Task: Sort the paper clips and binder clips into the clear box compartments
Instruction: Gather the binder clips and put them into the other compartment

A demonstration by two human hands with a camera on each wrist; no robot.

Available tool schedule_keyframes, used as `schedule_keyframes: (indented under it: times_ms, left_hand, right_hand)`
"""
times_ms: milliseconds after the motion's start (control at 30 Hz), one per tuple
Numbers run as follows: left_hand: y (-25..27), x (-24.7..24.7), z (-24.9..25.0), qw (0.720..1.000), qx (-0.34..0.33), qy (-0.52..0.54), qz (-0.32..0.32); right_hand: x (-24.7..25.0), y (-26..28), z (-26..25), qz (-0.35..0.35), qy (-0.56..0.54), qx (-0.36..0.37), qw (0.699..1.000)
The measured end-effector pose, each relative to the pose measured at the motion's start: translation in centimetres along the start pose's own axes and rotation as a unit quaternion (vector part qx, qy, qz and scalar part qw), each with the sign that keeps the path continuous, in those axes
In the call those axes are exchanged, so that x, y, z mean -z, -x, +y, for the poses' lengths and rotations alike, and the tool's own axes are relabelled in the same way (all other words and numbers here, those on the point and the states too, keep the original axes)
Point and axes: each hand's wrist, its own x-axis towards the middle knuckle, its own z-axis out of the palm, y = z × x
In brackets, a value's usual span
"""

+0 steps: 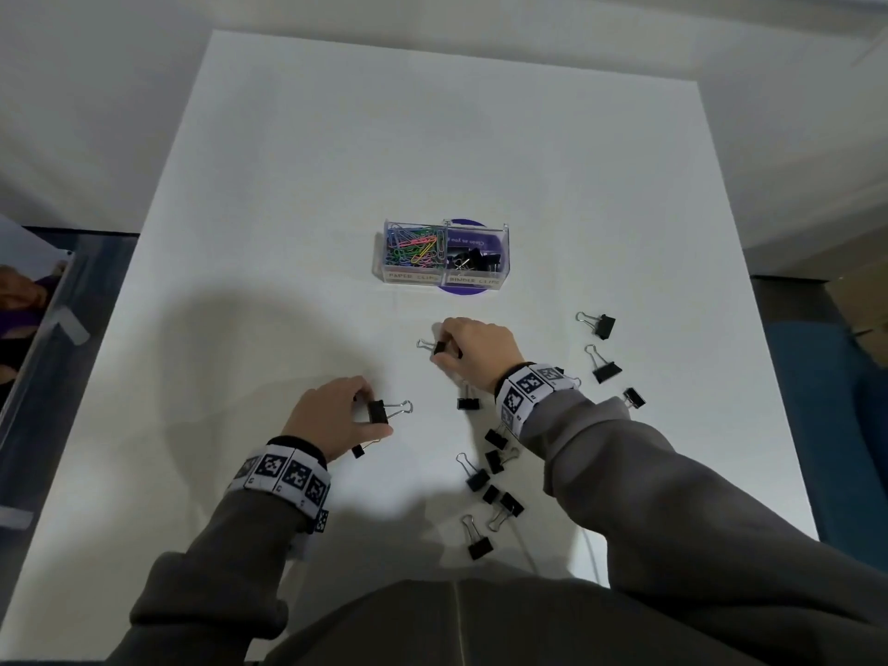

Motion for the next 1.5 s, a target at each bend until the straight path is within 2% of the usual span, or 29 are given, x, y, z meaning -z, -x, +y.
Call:
schedule_keyframes:
  times_ms: [67, 133, 200, 300, 467, 700, 833, 967, 1067, 1167, 1267, 1400, 1500]
  left_hand:
    - [-0.1, -0.1, 0.1, 1.000, -0.001, 0.003, 0.007]
    - [-0.3, -0.2, 0.1, 1.000, 0.001, 0.009, 0.014]
    - [-0.4, -0.1, 0.5, 1.000, 0.003, 0.004, 0.018]
    - [-0.8, 0.2, 1.3, 1.000, 0.005, -0.006, 0.029]
    - [-2.9, 1.3, 4.1, 0.999, -0.015, 0.005, 0.043]
    - [-9.9, 4.0, 11.0, 0.993, -0.078, 0.039, 0.084]
    - [-13.7, 4.3, 14.6, 0.992, -0.088, -0.024, 0.085]
    - [-15.3, 4.3, 15.8, 0.990, -0.083, -0.093, 0.063]
    - [-14.5, 5.0, 15.7, 0.983, -0.104, -0.135, 0.067]
    - [-12.2, 5.5, 14.3, 0.980, -0.145, -0.092, 0.099]
    - [-8.5, 4.5, 11.0, 0.976, -0.174, -0.059, 0.115]
    - [-2.8, 1.4, 6.0, 0.982, -0.139, -0.098, 0.079]
    - [0.3, -0.1, 2.8, 0.992, -0.046, -0.107, 0.056]
  right_hand:
    - [0.9, -0.2, -0.1, 0.087, -0.019, -0.015, 0.996]
    - [2.4, -0.9, 0.1, 0.194, -0.049, -0.050, 0.978]
    - [4.4, -2.2, 0.8, 0.253, -0.084, -0.102, 0.958]
    - [6.4, -4.4, 1.8, 0.233, -0.095, -0.144, 0.957]
    - [6.9, -6.1, 2.2, 0.180, -0.073, -0.110, 0.975]
    - [4.6, -2.9, 2.1, 0.275, -0.090, -0.105, 0.951]
    - [2.7, 0.3, 2.6, 0.302, -0.106, -0.122, 0.939]
    - [1.7, 2.6, 3.2, 0.301, -0.107, -0.118, 0.940]
    - [1.4, 3.8, 3.6, 0.304, -0.114, -0.126, 0.938]
    - [1.2, 4.8, 3.7, 0.294, -0.117, -0.129, 0.940]
    - [0.7, 5.8, 3.2, 0.252, -0.121, -0.113, 0.953]
    - [-0.7, 6.6, 1.9, 0.202, -0.101, -0.068, 0.972]
    - [-1.6, 6.8, 0.8, 0.150, -0.071, -0.067, 0.984]
